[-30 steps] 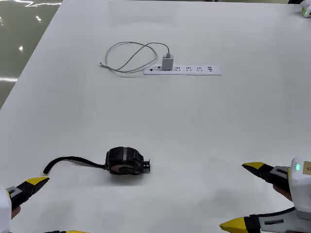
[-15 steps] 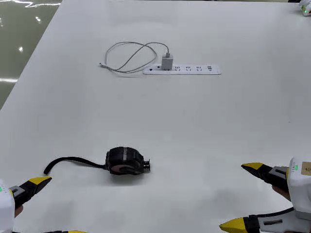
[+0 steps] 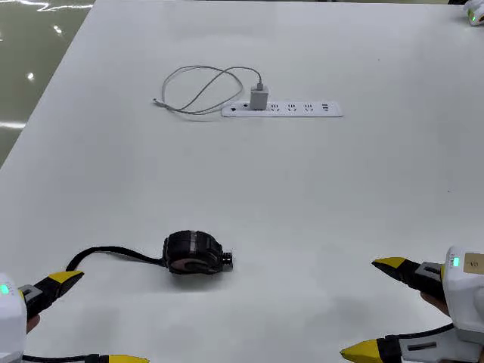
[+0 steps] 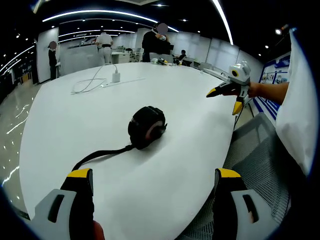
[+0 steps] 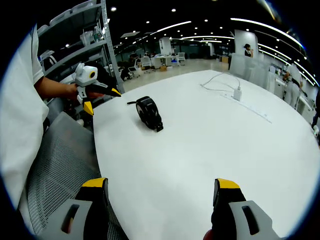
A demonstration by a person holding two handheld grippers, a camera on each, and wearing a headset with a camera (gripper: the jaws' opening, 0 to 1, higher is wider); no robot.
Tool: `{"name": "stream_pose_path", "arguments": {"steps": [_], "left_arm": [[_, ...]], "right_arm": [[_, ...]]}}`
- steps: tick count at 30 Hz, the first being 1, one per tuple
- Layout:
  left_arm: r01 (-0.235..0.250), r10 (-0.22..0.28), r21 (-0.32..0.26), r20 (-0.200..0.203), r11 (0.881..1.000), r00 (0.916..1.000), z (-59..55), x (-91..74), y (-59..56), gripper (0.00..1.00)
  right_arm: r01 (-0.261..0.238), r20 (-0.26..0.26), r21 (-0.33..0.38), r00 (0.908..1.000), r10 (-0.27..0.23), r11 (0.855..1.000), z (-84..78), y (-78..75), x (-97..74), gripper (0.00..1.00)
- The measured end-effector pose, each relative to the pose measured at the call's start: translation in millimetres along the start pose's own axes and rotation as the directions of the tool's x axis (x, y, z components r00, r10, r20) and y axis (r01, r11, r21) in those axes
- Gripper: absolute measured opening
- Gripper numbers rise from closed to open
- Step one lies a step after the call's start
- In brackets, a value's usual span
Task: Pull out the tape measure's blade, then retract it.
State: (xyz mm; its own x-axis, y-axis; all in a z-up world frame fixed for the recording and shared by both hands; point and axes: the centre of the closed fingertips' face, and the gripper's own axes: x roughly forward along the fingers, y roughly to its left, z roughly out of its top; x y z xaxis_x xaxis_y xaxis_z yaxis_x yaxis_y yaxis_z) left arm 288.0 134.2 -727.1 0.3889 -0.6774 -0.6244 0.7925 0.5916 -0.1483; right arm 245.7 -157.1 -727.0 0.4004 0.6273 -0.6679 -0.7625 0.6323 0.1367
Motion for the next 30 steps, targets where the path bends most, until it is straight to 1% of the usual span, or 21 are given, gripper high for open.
{"name": "stream_pose_path", "arguments": {"steps": [10, 22, 30], "left_arm": [[0.009, -0.009, 0.003, 0.005, 1.000, 1.0000, 4.3, 4.7, 2.1, 0.99], [0.036, -0.036, 0.045, -0.003, 0.998, 0.9993, 13.5, 21.7, 2.0, 0.99], [0.063, -0.062, 0.078, -0.022, 0.995, 0.9978, 16.5, 32.0, 2.0, 0.99]], "right_arm": [[0.008, 0.005, 0.002, 1.0000, -0.008, 1.000, 0.4, -1.2, 0.4, 0.87], [-0.001, 0.008, -0.011, 1.0000, 0.001, 1.000, 4.7, -5.9, 7.7, 0.88], [-0.004, 0.012, -0.027, 0.9999, 0.005, 1.000, 11.0, -10.8, 11.7, 0.88]]}}
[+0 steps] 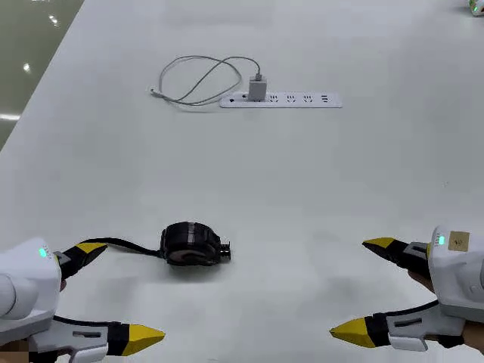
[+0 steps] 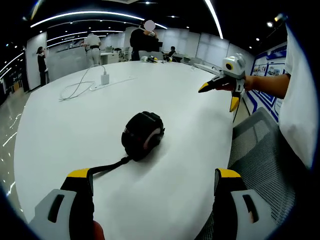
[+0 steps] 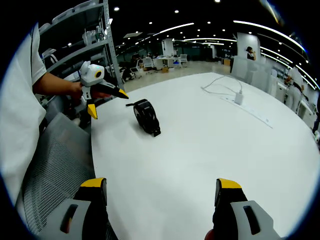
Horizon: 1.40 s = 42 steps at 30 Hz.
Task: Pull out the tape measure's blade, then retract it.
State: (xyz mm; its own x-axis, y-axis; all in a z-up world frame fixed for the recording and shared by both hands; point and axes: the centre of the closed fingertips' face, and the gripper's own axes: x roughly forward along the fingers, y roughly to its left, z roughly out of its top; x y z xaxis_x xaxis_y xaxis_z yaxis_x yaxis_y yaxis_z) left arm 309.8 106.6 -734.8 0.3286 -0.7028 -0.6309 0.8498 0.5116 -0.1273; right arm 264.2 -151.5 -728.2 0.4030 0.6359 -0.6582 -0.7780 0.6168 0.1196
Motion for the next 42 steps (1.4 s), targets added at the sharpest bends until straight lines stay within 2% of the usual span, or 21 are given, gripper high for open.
{"name": "stream_pose_path", "arguments": {"steps": [10, 42], "left_arm": [[0.026, -0.026, 0.020, 0.000, 0.999, 0.9997, 5.8, 8.0, 3.6, 0.99], [0.095, -0.088, 0.112, -0.064, 0.989, 0.9941, 11.9, 25.0, 12.6, 0.99]], "right_arm": [[-0.018, 0.006, -0.020, 0.9998, 0.018, 1.000, 6.5, -1.9, 6.1, 0.85], [-0.085, -0.043, -0.092, 0.9958, 0.081, 0.992, 11.9, -7.3, 29.1, 0.83]]}}
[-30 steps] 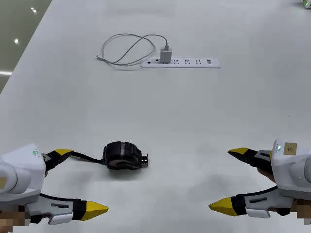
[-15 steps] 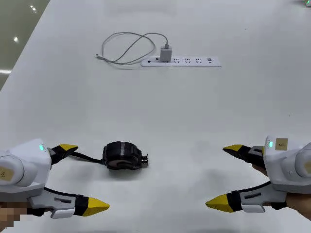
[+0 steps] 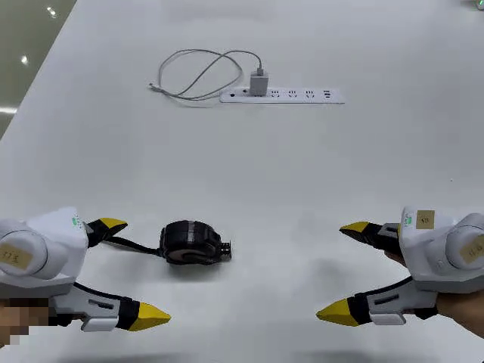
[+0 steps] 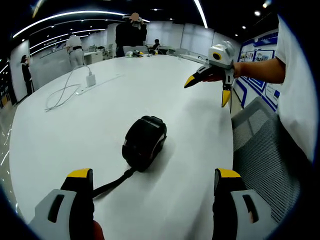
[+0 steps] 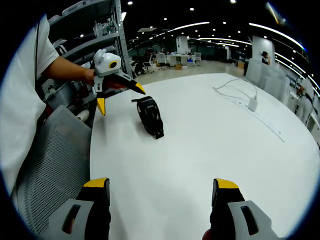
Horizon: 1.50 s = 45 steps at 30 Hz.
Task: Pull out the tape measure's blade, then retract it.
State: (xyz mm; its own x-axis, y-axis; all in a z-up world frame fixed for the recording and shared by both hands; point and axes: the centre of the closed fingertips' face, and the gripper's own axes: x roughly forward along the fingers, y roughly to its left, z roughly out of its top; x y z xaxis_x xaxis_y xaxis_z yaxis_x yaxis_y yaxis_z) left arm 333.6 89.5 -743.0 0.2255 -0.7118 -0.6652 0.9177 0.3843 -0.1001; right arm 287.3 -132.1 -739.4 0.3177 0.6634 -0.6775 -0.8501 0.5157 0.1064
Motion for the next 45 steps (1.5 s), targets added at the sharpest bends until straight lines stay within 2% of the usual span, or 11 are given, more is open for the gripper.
{"name": "stream_pose_path", "arguments": {"steps": [6, 12, 15, 20, 23, 35, 45], "left_arm": [[0.012, -0.011, 0.024, -0.022, 1.000, 0.9997, -0.6, 2.9, 3.2, 0.98], [0.026, -0.023, 0.053, -0.048, 0.998, 0.9986, -1.7, 6.7, 5.2, 0.92], [0.015, -0.012, 0.070, -0.048, 0.997, 0.9988, 0.0, 8.0, 9.4, 0.87], [0.031, -0.027, 0.073, -0.064, 0.997, 0.9976, -1.0, 11.8, 11.3, 0.80], [0.011, -0.005, 0.095, -0.067, 0.995, 0.9977, -1.7, 14.5, 16.9, 0.77], [0.025, -0.014, 0.113, -0.102, 0.993, 0.9947, -4.4, 26.7, 27.3, 0.57], [0.054, -0.039, 0.126, -0.121, 0.991, 0.9919, -3.2, 35.5, 28.3, 0.47]], "right_arm": [[-0.020, -0.011, -0.017, 0.9997, 0.020, 1.000, 0.9, 0.3, 5.1, 0.81], [-0.037, -0.023, -0.033, 0.9991, 0.036, 0.999, 1.5, -1.2, 10.9, 0.79], [-0.044, -0.028, -0.039, 0.9987, 0.043, 0.998, 2.0, -1.9, 13.5, 0.79], [-0.059, -0.038, -0.049, 0.9976, 0.057, 0.997, 3.6, -2.5, 16.7, 0.78], [-0.063, -0.044, -0.055, 0.9972, 0.061, 0.996, 4.6, -3.6, 18.5, 0.78], [-0.078, -0.048, -0.059, 0.9960, 0.076, 0.995, 10.1, -6.9, 25.0, 0.78], [-0.088, -0.050, -0.054, 0.9951, 0.085, 0.995, 10.9, -9.2, 30.3, 0.78]]}}
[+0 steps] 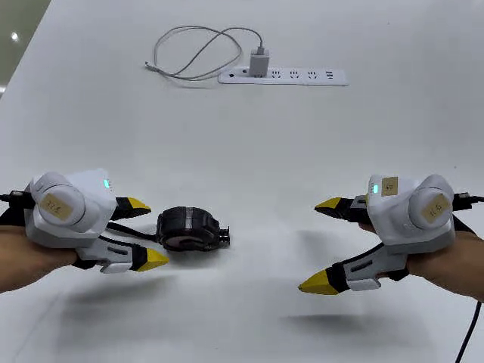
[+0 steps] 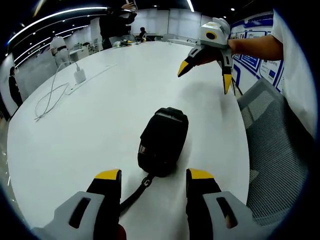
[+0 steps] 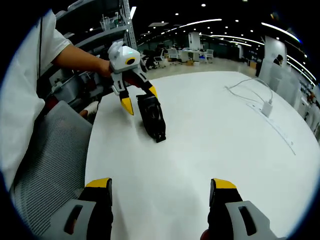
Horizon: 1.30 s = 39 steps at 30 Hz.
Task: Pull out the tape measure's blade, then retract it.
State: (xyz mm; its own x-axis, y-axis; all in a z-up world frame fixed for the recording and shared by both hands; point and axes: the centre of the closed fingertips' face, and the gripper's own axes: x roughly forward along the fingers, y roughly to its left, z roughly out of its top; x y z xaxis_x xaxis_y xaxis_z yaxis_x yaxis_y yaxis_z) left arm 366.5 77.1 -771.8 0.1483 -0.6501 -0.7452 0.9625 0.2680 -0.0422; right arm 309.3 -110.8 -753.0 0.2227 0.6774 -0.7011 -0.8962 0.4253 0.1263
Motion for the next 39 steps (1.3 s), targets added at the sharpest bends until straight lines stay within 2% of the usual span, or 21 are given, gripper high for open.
{"name": "stream_pose_path", "arguments": {"steps": [15, 26, 39], "left_arm": [[0.033, -0.033, 0.060, -0.008, 0.998, 0.9994, 9.3, 14.2, -2.7, 0.37], [0.049, -0.046, 0.103, -0.032, 0.993, 0.9984, 8.5, 21.6, -3.5, 0.29], [0.068, -0.060, 0.144, -0.060, 0.987, 0.9964, 8.1, 22.6, -4.5, 0.27]], "right_arm": [[-0.009, 0.016, 0.009, 0.9998, 0.009, 1.000, 3.8, -3.3, 4.9, 0.79], [-0.023, 0.020, 0.013, 0.9995, 0.023, 1.000, 2.8, -4.0, 8.7, 0.79], [-0.035, 0.026, -0.011, 0.9990, 0.035, 0.999, 7.9, -3.1, 16.1, 0.77]]}}
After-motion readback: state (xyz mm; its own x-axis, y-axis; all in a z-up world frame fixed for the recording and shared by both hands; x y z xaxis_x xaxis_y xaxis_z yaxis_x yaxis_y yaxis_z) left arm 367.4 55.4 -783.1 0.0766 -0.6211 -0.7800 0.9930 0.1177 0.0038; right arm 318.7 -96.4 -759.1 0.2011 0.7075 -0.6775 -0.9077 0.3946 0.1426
